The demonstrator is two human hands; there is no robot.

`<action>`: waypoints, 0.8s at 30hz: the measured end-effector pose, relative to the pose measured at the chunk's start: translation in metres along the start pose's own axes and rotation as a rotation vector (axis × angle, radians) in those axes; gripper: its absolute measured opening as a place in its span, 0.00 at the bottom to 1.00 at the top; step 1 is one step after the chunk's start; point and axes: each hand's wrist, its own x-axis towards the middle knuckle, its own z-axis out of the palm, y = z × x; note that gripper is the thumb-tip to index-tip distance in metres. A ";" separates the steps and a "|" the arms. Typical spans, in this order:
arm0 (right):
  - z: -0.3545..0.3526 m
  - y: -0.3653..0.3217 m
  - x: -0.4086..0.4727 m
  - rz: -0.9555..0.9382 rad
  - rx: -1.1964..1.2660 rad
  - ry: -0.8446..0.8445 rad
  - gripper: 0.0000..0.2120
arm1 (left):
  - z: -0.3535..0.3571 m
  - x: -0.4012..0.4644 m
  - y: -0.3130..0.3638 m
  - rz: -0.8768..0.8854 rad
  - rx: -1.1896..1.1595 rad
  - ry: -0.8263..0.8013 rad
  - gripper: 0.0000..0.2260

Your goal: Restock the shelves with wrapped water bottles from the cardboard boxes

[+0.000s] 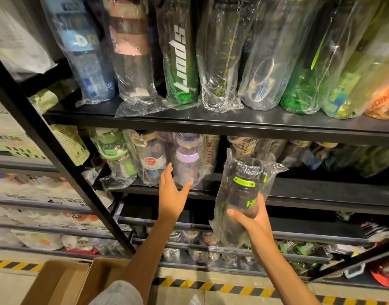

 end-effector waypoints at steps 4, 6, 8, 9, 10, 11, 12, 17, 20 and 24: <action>0.017 -0.011 0.022 -0.067 -0.045 0.013 0.38 | -0.005 -0.016 -0.044 0.088 0.229 -0.039 0.38; 0.026 -0.016 0.033 -0.071 -0.054 0.011 0.37 | -0.002 -0.015 -0.067 0.169 0.374 -0.048 0.35; 0.034 -0.018 0.042 -0.068 -0.065 0.013 0.38 | -0.001 -0.010 -0.079 0.204 0.480 -0.082 0.32; 0.036 -0.017 0.046 -0.065 -0.073 0.023 0.40 | -0.002 -0.008 -0.082 0.225 0.524 -0.097 0.30; 0.039 -0.017 0.052 -0.060 -0.080 0.034 0.42 | -0.003 -0.004 -0.083 0.255 0.566 -0.114 0.28; 0.041 -0.017 0.056 -0.063 -0.085 0.039 0.43 | -0.004 -0.001 -0.085 0.283 0.597 -0.131 0.27; 0.045 -0.017 0.061 -0.065 -0.097 0.046 0.44 | -0.005 0.001 -0.088 0.301 0.616 -0.145 0.26; 0.055 -0.013 0.083 -0.054 -0.150 0.071 0.40 | -0.006 0.006 -0.102 0.442 0.686 -0.077 0.25; 0.058 -0.012 0.092 -0.062 -0.156 0.091 0.43 | -0.005 0.009 -0.108 0.472 0.680 -0.032 0.23; 0.056 -0.010 0.109 -0.046 -0.220 0.119 0.36 | -0.003 0.013 -0.119 0.555 0.619 0.078 0.18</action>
